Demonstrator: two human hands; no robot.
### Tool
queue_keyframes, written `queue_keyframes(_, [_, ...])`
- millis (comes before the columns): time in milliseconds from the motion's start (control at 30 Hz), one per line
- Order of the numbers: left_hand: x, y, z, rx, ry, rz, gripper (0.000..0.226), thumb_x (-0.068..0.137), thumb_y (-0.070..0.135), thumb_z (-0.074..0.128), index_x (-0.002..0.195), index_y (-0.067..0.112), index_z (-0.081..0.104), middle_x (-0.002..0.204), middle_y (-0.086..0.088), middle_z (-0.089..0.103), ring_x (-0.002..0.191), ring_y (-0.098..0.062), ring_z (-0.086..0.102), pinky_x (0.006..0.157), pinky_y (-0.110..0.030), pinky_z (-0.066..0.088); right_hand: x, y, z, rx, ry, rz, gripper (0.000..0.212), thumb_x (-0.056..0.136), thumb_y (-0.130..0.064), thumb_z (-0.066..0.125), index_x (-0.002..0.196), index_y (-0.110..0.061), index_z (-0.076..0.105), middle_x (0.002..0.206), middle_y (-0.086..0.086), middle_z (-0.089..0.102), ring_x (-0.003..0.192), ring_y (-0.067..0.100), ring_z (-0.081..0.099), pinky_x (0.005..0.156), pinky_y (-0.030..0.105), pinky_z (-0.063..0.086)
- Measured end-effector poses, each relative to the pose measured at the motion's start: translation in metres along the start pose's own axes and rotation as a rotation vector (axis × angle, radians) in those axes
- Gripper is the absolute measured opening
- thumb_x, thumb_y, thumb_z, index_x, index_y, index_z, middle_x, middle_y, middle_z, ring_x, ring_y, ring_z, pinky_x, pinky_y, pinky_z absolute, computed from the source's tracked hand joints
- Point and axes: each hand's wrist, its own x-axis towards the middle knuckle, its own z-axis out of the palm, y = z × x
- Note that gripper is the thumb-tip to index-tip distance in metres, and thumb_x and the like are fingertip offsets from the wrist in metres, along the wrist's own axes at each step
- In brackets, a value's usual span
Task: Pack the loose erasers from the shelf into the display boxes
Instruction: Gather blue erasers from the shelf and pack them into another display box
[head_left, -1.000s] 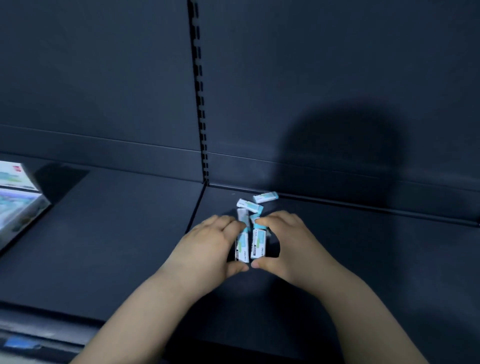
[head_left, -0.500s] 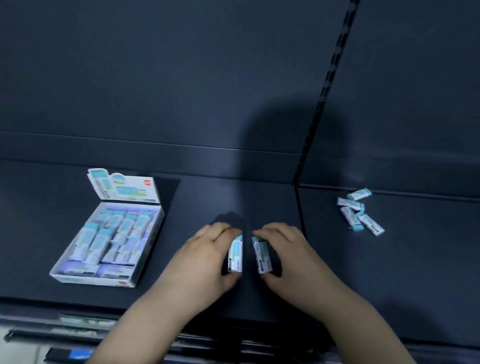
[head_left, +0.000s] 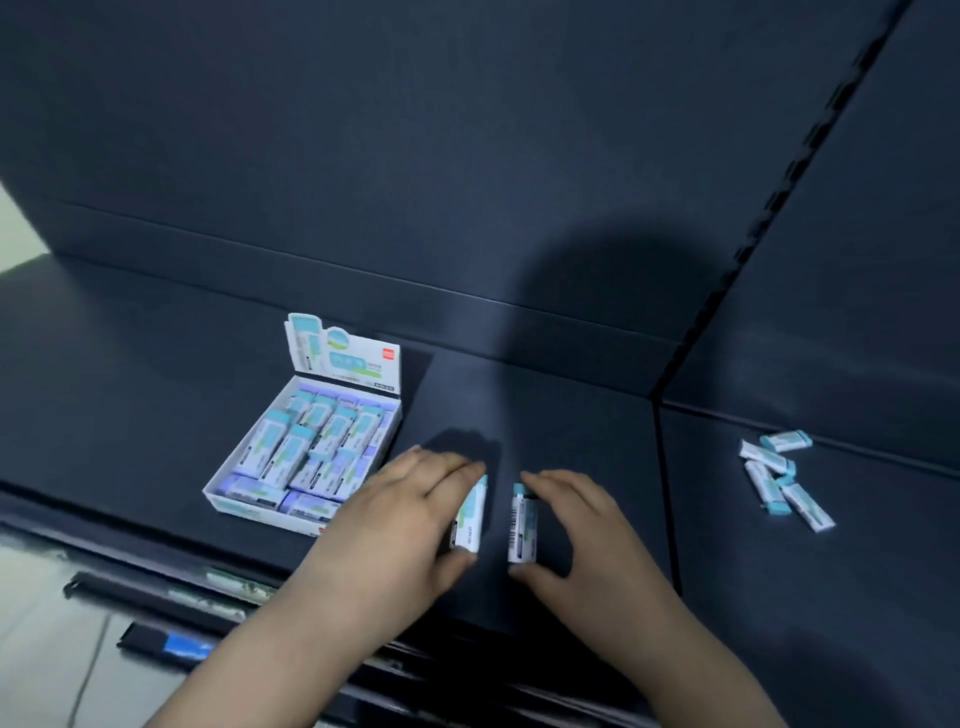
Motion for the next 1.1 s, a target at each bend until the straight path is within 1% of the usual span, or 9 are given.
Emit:
queue_keyframes(100, [-0.008,-0.015,-0.012,0.021,0.025,-0.057,0.077,0.049,0.043,0.085,0.118,0.019,0.06,0.111,0.008,0.063,0.103,-0.011,0.058,0.086,-0.028,0.05,0.011,-0.014,-0.002,0.062,-0.034,-0.015,0.069,0.077,-0.037,0.069,0.13,-0.05,0.026,0.118,-0.048,0.015,0.122,-0.023,0.015,0.094,-0.006,0.01])
queue_keyframes(267, [-0.018,-0.057,-0.026,0.083,0.04,-0.16,0.073,0.048,0.038,0.089,0.113,0.015,0.065,0.107,0.003,0.066,0.098,-0.02,0.064,0.085,-0.034,0.051,0.033,-0.036,0.012,0.103,-0.022,-0.016,0.07,0.076,-0.04,0.07,0.135,-0.045,0.031,0.119,-0.047,0.017,0.121,-0.023,0.015,0.095,-0.006,0.01])
queue_keyframes(333, [-0.02,-0.077,-0.029,0.104,0.039,-0.162,0.072,0.048,0.037,0.089,0.112,0.013,0.065,0.106,0.001,0.067,0.097,-0.021,0.064,0.088,-0.03,0.049,0.041,-0.046,0.02,0.093,-0.029,-0.009,0.071,0.078,-0.041,0.068,0.136,-0.045,0.029,0.118,-0.045,0.017,0.117,-0.027,0.013,0.094,-0.005,0.009])
queue_keyframes(500, [-0.015,-0.123,-0.037,0.103,0.032,-0.045,0.072,0.047,0.041,0.088,0.11,0.014,0.067,0.102,0.002,0.067,0.094,-0.021,0.065,0.101,-0.03,0.028,0.071,-0.081,0.049,0.016,0.046,-0.009,0.072,0.078,-0.041,0.068,0.139,-0.034,0.031,0.13,-0.028,0.027,0.118,-0.014,0.017,0.099,0.0,0.009])
queue_keyframes(733, [-0.009,-0.163,-0.027,0.034,-0.079,0.142,0.075,0.049,0.055,0.079,0.113,0.018,0.065,0.103,0.007,0.067,0.097,-0.016,0.064,0.105,-0.028,0.034,0.098,-0.11,0.082,-0.154,0.046,0.064,0.075,0.08,-0.042,0.066,0.142,-0.027,0.029,0.145,-0.013,0.031,0.133,0.004,0.021,0.112,0.019,0.018])
queue_keyframes(800, [-0.008,-0.165,-0.025,0.055,-0.115,0.181,0.081,0.058,0.067,0.064,0.121,0.017,0.06,0.108,0.008,0.065,0.1,-0.013,0.063,0.101,-0.036,0.034,0.097,-0.115,0.085,-0.174,0.046,0.134,0.082,0.076,-0.045,0.068,0.143,-0.03,0.025,0.147,-0.016,0.025,0.135,0.004,0.017,0.114,0.022,0.016])
queue_keyframes(900, [-0.005,-0.168,-0.031,0.005,-0.166,0.194,0.096,0.063,0.075,0.041,0.137,0.015,0.044,0.124,0.006,0.059,0.114,-0.014,0.056,0.105,-0.033,0.025,0.089,-0.118,0.083,-0.162,0.147,0.212,0.088,0.071,-0.048,0.072,0.143,-0.036,0.023,0.147,-0.019,0.021,0.134,0.0,0.014,0.111,0.017,0.014])
queue_keyframes(967, [-0.001,-0.17,-0.036,-0.002,-0.165,0.227,0.097,0.061,0.073,0.046,0.138,0.014,0.043,0.125,0.005,0.058,0.115,-0.016,0.055,0.105,-0.033,0.022,0.082,-0.119,0.078,-0.168,0.193,0.245,0.088,0.069,-0.05,0.072,0.143,-0.035,0.025,0.147,-0.017,0.025,0.135,0.002,0.017,0.112,0.019,0.015])
queue_keyframes(1100, [0.003,-0.169,-0.039,0.039,-0.115,0.303,0.088,0.06,0.07,0.055,0.128,0.013,0.055,0.113,0.005,0.064,0.104,-0.015,0.062,0.1,-0.037,0.031,0.074,-0.123,0.074,-0.191,0.205,0.283,0.088,0.07,-0.05,0.072,0.143,-0.03,0.027,0.147,-0.014,0.028,0.136,0.004,0.019,0.114,0.023,0.018])
